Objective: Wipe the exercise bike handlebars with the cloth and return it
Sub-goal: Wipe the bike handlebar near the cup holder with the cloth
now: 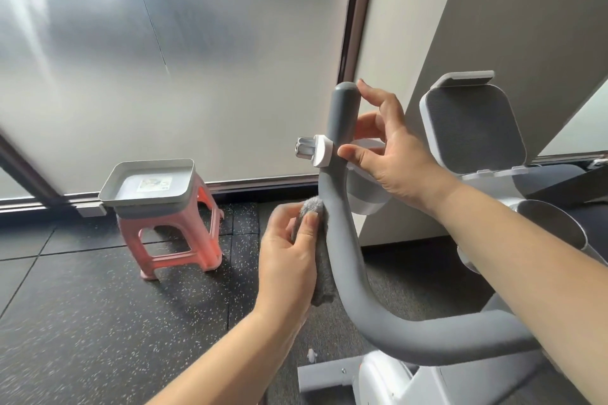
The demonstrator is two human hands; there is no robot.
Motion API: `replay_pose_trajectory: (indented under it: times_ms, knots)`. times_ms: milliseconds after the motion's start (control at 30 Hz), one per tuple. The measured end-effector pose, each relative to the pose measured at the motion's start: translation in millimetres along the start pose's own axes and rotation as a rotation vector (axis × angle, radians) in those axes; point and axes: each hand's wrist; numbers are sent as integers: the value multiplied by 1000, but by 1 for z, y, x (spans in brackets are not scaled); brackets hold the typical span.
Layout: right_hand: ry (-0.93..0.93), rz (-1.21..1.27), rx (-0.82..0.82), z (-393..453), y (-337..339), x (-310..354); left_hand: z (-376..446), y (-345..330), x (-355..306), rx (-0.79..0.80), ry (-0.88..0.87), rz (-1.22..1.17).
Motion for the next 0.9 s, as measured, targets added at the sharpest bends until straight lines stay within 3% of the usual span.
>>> replay_pose_trajectory:
  times_ms: [167, 500, 633, 900]
  knots:
    - [18, -13, 34, -2, 3, -1, 30, -15, -6, -41, 28, -96]
    - [8, -23, 34, -8, 3, -2, -29, -10, 14, -111, -48, -21]
    - [18, 60, 100, -20, 9, -6, -50, -10, 18, -143, -69, -7]
    - [91, -129, 241, -50, 27, -9, -84, -17, 25, -219, -97, 46]
Point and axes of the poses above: each hand's wrist, its own z-axis towards the middle knuckle, its own y-axis out of the back of the hand, x = y × z, and after that the axes turned 10 degrees about -z, right-handed
